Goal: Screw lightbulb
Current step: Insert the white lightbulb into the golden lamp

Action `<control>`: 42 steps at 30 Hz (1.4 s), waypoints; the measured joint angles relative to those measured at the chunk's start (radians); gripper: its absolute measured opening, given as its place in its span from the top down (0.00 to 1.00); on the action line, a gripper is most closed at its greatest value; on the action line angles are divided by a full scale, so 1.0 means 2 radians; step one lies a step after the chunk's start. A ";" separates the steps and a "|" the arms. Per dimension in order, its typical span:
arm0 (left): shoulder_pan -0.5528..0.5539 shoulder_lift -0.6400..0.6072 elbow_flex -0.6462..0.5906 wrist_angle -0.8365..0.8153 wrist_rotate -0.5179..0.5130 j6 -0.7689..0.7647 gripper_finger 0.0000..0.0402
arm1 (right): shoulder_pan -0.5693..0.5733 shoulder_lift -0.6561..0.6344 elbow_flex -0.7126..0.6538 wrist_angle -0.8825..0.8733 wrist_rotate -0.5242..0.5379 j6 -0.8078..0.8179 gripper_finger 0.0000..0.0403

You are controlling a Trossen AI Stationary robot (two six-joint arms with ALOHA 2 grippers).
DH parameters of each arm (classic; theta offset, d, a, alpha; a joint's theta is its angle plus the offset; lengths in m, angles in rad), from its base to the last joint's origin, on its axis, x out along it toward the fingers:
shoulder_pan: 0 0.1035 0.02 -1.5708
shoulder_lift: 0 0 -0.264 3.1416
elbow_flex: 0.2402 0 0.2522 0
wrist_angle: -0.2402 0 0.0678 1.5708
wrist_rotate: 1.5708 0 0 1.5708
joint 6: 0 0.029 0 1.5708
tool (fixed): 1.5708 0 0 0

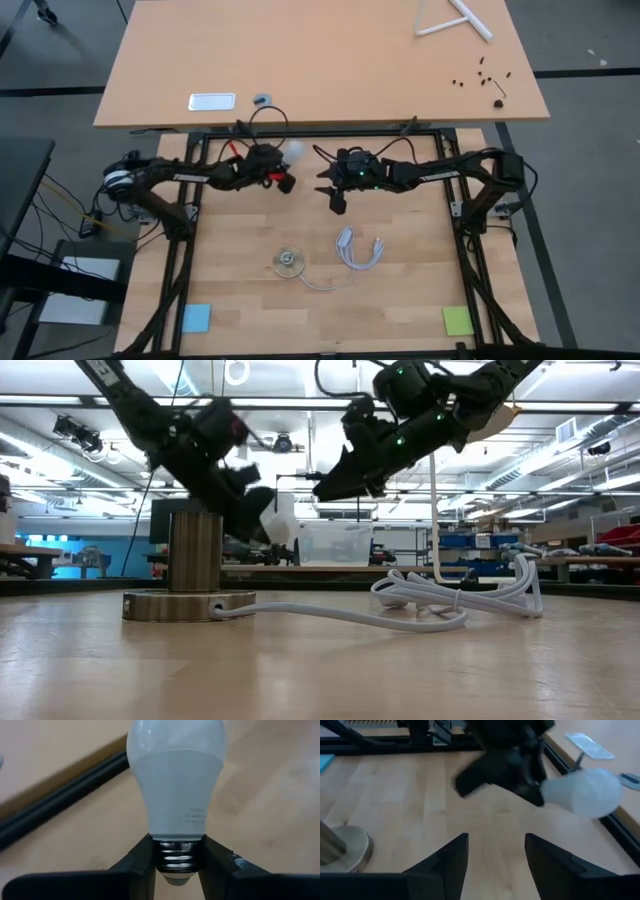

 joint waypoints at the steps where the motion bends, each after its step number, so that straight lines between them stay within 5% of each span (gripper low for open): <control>1: -0.009 -0.009 0.000 -0.002 -0.002 0.006 0.74 | 0.000 -0.007 0.000 -0.008 -0.001 0.001 0.51; 11: -0.102 -0.057 0.000 -0.002 -0.009 0.120 0.75 | 0.000 -0.111 0.000 -0.125 -0.028 0.019 0.49; 26: -0.205 -0.061 0.009 0.085 -0.012 0.212 0.75 | 0.033 -0.179 0.000 -0.166 -0.040 0.018 0.11; 42: -0.230 -0.057 0.074 0.015 -0.021 0.250 0.75 | 0.066 -0.164 0.026 -0.152 -0.051 0.066 0.10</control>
